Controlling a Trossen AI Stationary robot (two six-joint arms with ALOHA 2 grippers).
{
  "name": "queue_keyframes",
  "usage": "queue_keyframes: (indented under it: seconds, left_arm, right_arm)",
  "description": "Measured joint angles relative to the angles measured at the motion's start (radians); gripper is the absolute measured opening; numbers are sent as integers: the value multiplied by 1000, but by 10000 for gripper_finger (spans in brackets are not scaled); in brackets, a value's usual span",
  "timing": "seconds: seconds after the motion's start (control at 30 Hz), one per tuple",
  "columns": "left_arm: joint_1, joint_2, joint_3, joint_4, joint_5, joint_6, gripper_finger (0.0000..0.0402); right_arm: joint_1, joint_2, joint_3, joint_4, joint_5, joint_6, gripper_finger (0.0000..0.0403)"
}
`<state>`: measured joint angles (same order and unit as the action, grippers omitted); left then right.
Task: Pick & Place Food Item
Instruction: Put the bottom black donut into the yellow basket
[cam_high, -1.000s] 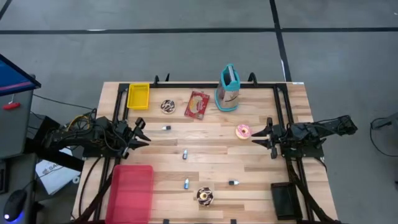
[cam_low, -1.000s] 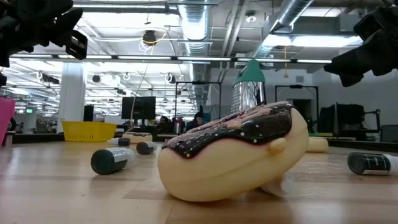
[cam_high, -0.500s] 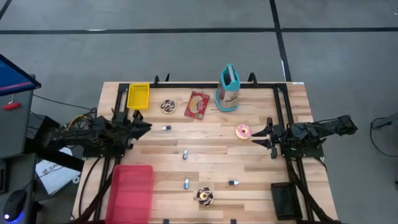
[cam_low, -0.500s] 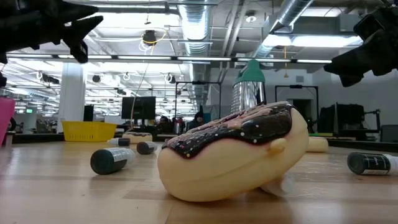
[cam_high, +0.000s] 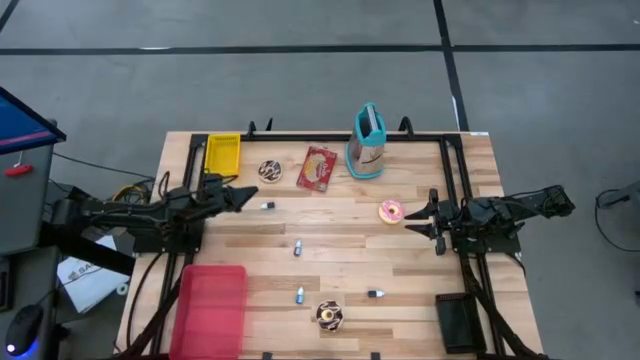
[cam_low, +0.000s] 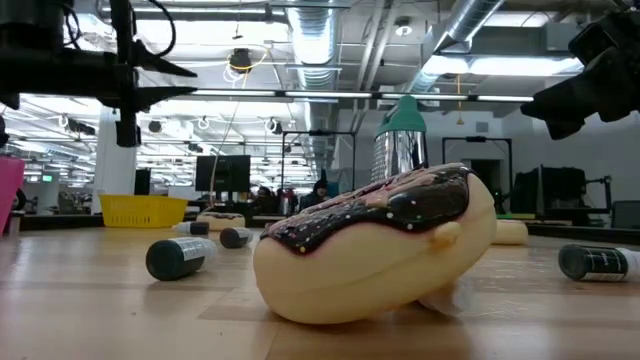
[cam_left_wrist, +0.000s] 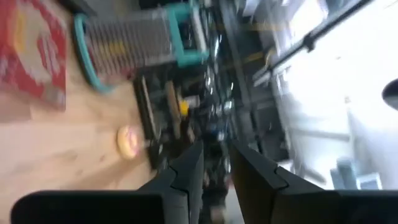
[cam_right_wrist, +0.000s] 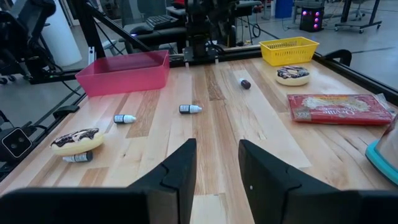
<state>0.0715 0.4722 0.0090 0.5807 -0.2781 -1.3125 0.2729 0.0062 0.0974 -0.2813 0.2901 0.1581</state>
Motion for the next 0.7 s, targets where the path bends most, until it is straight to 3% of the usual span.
queue_keyframes:
  seconds: [0.17, 0.3, 0.37, 0.5, 0.7]
  left_arm:
    - [-37, 125, 0, 251, 207, 55, 76]
    - [-159, 233, 51, 570, 208, 152, 76]
    - [-230, 284, 114, 640, 186, 224, 76]
    - [-357, 400, 287, 562, 134, 366, 76]
    - [-485, 659, 551, 372, 90, 531, 76]
  right_arm:
    - [0, 0, 0, 0, 0, 0, 113]
    - [0, 0, 0, 0, 0, 0, 113]
    - [0, 0, 0, 1, 0, -1, 113]
    - [0, 0, -4, 40, 6, -78, 113]
    - [-1, 0, -4, 122, 3, 59, 113]
